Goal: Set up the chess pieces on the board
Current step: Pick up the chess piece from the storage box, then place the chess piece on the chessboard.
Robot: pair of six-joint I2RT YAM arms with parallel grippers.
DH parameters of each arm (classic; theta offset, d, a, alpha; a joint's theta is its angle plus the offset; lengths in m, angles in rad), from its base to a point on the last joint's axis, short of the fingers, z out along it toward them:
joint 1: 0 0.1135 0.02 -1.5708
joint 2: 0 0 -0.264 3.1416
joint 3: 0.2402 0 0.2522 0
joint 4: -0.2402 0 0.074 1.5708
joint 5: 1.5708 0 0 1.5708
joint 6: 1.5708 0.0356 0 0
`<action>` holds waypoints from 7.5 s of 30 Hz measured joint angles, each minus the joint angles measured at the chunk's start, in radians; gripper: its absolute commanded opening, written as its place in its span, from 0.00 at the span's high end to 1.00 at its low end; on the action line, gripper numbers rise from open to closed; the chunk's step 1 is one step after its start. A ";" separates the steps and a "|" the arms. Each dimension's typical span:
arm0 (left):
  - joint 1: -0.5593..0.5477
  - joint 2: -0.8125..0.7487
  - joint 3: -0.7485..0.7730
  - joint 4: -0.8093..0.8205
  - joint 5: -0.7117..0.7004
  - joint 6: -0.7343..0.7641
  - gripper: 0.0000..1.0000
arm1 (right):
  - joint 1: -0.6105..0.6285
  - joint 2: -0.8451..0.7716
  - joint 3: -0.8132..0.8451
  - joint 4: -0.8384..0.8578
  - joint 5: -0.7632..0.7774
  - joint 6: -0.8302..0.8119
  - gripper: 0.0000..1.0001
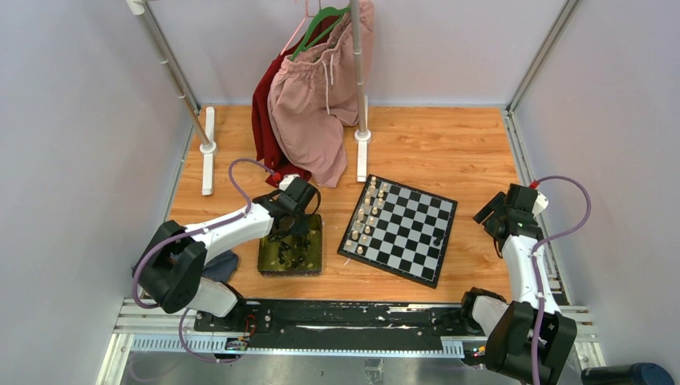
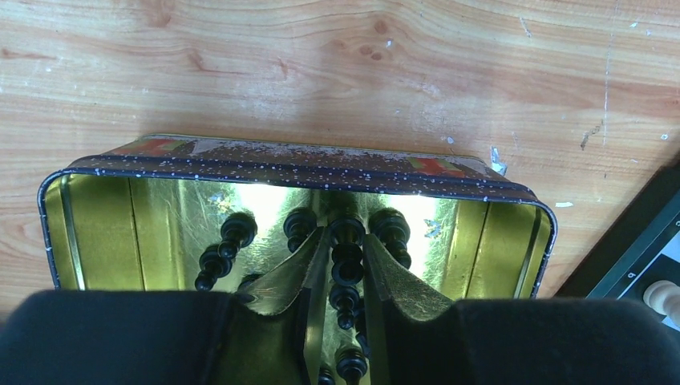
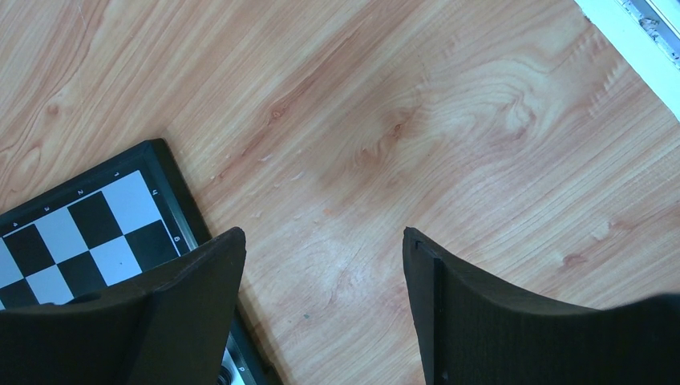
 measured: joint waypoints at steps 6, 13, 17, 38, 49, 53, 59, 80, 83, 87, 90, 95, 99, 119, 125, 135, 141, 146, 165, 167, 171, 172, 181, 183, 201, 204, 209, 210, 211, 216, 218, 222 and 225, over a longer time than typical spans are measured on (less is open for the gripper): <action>0.000 0.000 -0.003 0.002 0.002 -0.004 0.97 | 0.000 -0.002 -0.002 0.000 0.000 0.000 0.24; 0.000 0.000 0.008 -0.004 0.002 0.002 1.00 | 0.000 -0.016 -0.003 -0.001 0.000 0.000 0.24; 0.000 -0.006 0.039 -0.026 -0.010 0.019 1.00 | 0.000 -0.020 -0.003 -0.002 0.000 0.000 0.24; -0.293 0.031 0.498 -0.105 -0.010 0.462 1.00 | 0.000 -0.044 0.001 -0.030 0.002 0.013 0.24; -0.473 0.380 0.836 -0.109 0.077 0.692 1.00 | 0.000 -0.045 0.034 -0.047 0.036 0.037 0.24; -0.495 0.488 0.938 -0.093 0.121 0.738 1.00 | 0.000 -0.044 0.034 -0.047 0.056 0.051 0.24; -0.519 0.642 1.056 -0.058 0.203 0.760 1.00 | 0.000 -0.044 0.034 -0.047 0.094 0.057 0.23; -0.525 0.918 1.318 -0.056 0.327 0.768 1.00 | 0.000 -0.031 0.034 -0.033 0.167 0.094 0.23; -0.525 0.930 1.318 -0.054 0.336 0.765 1.00 | -0.001 -0.038 0.033 -0.029 0.172 0.100 0.22; -0.525 0.941 1.318 -0.050 0.349 0.763 1.00 | -0.001 -0.055 0.030 -0.027 0.180 0.106 0.20; -0.525 0.946 1.318 -0.044 0.357 0.761 1.00 | -0.001 -0.061 0.030 -0.027 0.186 0.108 0.17; -0.525 0.953 1.318 -0.032 0.368 0.758 1.00 | -0.001 -0.076 0.029 -0.027 0.192 0.110 0.15; -0.525 0.956 1.318 -0.027 0.372 0.757 1.00 | -0.001 -0.080 0.027 -0.027 0.197 0.110 0.14; -0.498 0.988 1.318 -0.014 0.389 0.742 1.00 | -0.001 -0.098 0.027 -0.026 0.214 0.109 0.11; -0.485 0.999 1.327 -0.014 0.393 0.742 1.00 | -0.001 -0.096 0.027 -0.019 0.214 0.105 0.11; -0.483 1.015 1.349 -0.014 0.412 0.739 1.00 | -0.001 -0.087 0.027 -0.014 0.214 0.103 0.11; -0.483 1.015 1.349 -0.017 0.421 0.739 1.00 | -0.001 -0.087 0.027 -0.014 0.214 0.103 0.12; -0.483 1.015 1.349 -0.022 0.429 0.739 1.00 | -0.001 -0.087 0.027 -0.014 0.213 0.104 0.12; -0.483 1.015 1.349 -0.030 0.436 0.739 0.98 | -0.001 -0.090 0.020 -0.014 0.213 0.104 0.12; -0.483 1.015 1.349 -0.031 0.436 0.739 0.92 | -0.001 -0.090 0.019 -0.014 0.213 0.104 0.12; -0.483 1.015 1.349 -0.034 0.437 0.739 0.80 | -0.001 -0.089 0.019 -0.013 0.213 0.105 0.12; -0.483 1.015 1.349 -0.035 0.437 0.739 0.76 | -0.001 -0.089 0.019 -0.013 0.213 0.104 0.12; -0.483 1.018 1.347 -0.113 0.436 0.734 0.60 | -0.001 -0.079 0.018 0.002 0.212 0.105 0.12; -0.483 1.018 1.347 -0.119 0.436 0.732 0.59 | -0.001 -0.076 0.018 0.005 0.212 0.105 0.12; -0.483 1.025 1.361 -0.127 0.384 0.731 0.53 | -0.001 -0.067 0.018 0.013 0.212 0.104 0.12; -0.480 1.025 1.361 -0.127 0.374 0.731 0.53 | -0.001 -0.067 0.019 0.015 0.212 0.104 0.12; -0.478 1.010 1.323 -0.100 0.356 0.731 0.54 | -0.001 -0.067 0.019 0.015 0.211 0.104 0.13; -0.477 1.005 1.312 -0.095 0.354 0.731 0.54 | -0.001 -0.067 0.019 0.015 0.211 0.104 0.13; -0.476 0.998 1.300 -0.089 0.352 0.731 0.54 | -0.001 -0.067 0.019 0.015 0.211 0.104 0.13; -0.466 0.962 1.243 -0.078 0.342 0.731 0.55 | -0.001 -0.067 0.019 0.015 0.205 0.103 0.13; -0.465 0.953 1.229 -0.078 0.340 0.731 0.55 | -0.001 -0.067 0.019 0.015 0.204 0.103 0.13; -0.462 0.932 1.198 -0.079 0.338 0.732 0.56 | -0.001 -0.067 0.019 0.014 0.200 0.102 0.14; -0.460 0.922 1.182 -0.078 0.336 0.731 0.61 | -0.001 -0.067 0.019 0.013 0.189 0.097 0.15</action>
